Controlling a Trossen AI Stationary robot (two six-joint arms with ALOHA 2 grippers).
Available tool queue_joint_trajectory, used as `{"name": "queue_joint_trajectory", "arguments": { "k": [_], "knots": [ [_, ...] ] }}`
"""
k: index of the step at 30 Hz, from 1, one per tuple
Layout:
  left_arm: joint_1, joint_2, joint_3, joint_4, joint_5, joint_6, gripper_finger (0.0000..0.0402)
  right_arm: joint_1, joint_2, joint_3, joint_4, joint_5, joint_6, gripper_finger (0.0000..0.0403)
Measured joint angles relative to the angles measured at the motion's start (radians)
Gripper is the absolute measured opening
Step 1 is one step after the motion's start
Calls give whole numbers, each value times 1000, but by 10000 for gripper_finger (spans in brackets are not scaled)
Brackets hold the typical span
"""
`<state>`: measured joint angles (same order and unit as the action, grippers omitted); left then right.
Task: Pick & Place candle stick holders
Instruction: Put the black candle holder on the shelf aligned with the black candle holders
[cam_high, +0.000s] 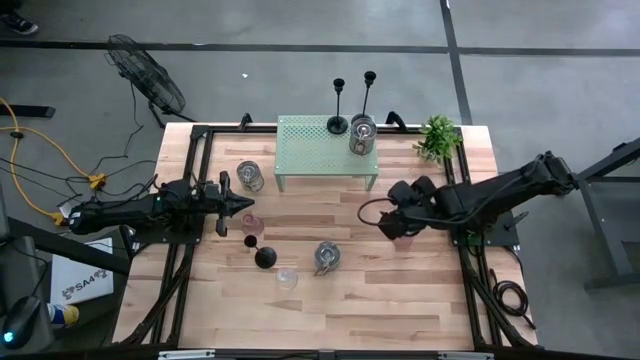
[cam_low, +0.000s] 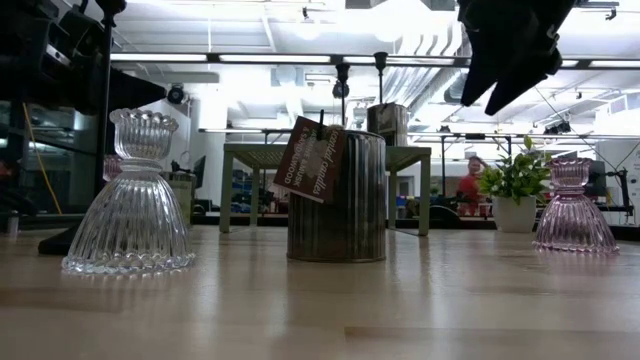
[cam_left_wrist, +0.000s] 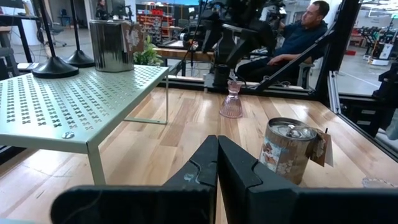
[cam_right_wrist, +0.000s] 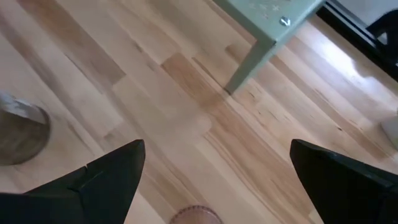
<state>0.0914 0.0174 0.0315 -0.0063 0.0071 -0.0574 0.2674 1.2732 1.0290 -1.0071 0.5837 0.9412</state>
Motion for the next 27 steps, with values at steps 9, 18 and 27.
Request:
{"name": "queue_joint_trajectory", "arguments": {
  "k": [9,18,27],
  "knots": [
    [0,0,0,10,-95,29,11,10,0,0,22,-5,5,392],
    [0,0,3,10,60,-21,90,10,0,0,21,-6,5,392],
    [0,0,21,-7,321,-48,106,9,0,0,21,-6,5,392]
  ]
}}
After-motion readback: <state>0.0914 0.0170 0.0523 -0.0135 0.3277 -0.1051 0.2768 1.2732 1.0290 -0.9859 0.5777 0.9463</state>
